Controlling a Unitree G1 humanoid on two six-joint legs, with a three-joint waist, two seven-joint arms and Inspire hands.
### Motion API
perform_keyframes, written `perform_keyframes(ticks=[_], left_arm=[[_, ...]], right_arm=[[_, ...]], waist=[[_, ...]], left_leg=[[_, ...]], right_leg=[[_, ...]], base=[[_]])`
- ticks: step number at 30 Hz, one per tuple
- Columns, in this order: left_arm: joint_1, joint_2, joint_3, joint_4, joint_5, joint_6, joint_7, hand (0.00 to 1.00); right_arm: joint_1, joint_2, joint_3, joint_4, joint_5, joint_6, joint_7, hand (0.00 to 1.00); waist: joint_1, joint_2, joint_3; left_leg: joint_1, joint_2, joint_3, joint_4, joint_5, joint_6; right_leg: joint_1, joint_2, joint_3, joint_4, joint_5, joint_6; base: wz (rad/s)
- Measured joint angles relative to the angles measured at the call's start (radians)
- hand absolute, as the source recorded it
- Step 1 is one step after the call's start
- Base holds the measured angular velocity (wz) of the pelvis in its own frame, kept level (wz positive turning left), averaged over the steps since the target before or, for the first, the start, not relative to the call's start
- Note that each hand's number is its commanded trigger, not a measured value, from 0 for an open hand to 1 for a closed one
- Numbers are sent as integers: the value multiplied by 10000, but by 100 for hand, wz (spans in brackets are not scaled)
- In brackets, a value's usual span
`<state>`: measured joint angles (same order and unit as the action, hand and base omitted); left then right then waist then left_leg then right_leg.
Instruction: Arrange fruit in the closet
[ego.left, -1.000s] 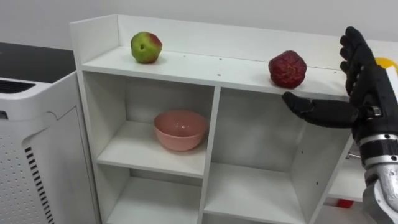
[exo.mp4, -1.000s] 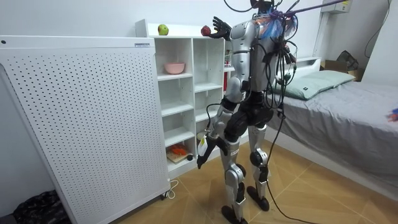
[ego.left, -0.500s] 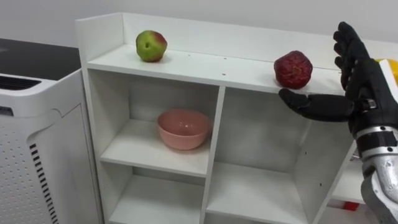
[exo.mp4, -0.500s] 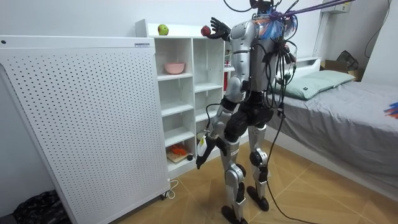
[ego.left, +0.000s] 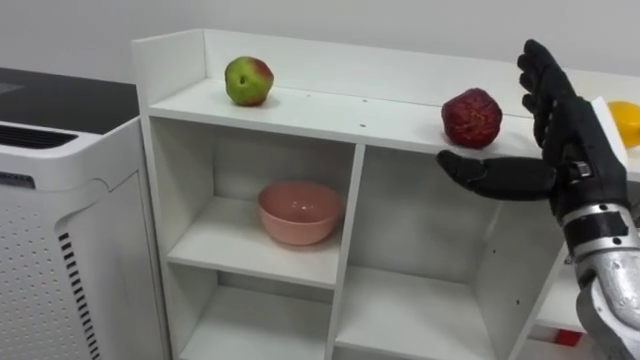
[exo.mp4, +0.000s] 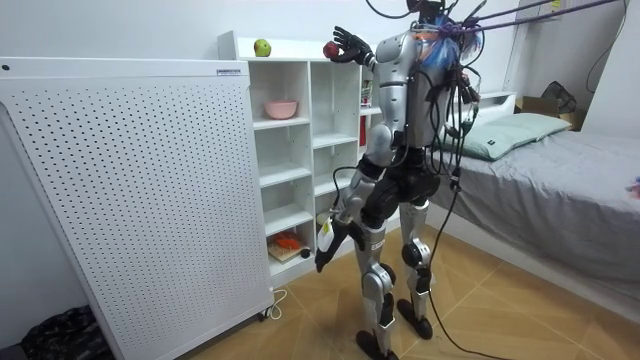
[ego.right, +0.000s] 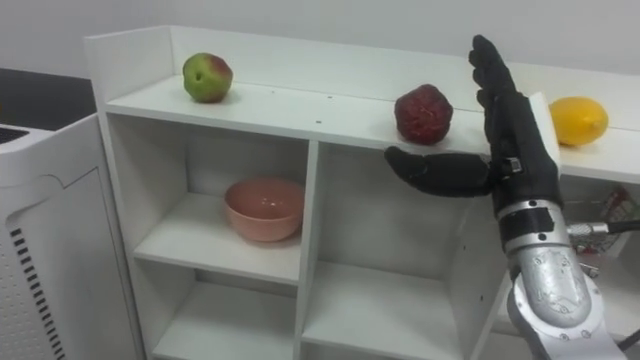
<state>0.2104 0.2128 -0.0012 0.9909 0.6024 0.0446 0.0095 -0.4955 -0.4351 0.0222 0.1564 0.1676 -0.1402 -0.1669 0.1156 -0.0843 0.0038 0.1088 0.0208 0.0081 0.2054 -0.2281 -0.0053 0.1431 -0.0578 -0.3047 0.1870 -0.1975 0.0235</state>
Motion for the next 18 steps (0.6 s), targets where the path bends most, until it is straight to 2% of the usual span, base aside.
perform_keyframes(ticks=[3, 4, 5, 6, 18], left_arm=[[0, 0, -5, -88, -3, 0, 0, 0], [1, 0, -5, -106, -2, 0, 0, 0], [0, 2, -5, -120, -2, 0, 0, 0], [0, 5, -5, -146, -2, 0, 0, 0], [1, 81, -45, -416, -3, 1, 0, 0]], right_arm=[[0, 0, 14, 5, -138, 10, 77, 0], [0, 0, 28, 5, -138, 13, 80, 26], [0, 0, 75, 6, -137, 19, 95, 96], [0, 0, 133, 6, -139, 23, 142, 100], [-432, -55, 459, 329, -548, 21, 145, 100]], waist=[[9, -73, 38], [32, -76, 39], [36, -79, 38], [45, -91, 30], [73, -104, 29]], left_leg=[[-28, 0, -1, 2, 3, -2], [-31, 0, -1, -1, 3, -2], [-30, 0, 0, -3, 3, -2], [-30, 0, -5, -2, 3, -1], [20, -13, -114, -2, 4, -1]], right_leg=[[-18, 1, -5, 2, 5, -9], [-20, 1, -6, 2, 6, -11], [-23, 1, -6, 3, 9, -14], [-24, 1, -9, 4, 9, -15], [20, 2, -11, 4, 9, -15]], base=[[0], [0], [0], [0], [0]])
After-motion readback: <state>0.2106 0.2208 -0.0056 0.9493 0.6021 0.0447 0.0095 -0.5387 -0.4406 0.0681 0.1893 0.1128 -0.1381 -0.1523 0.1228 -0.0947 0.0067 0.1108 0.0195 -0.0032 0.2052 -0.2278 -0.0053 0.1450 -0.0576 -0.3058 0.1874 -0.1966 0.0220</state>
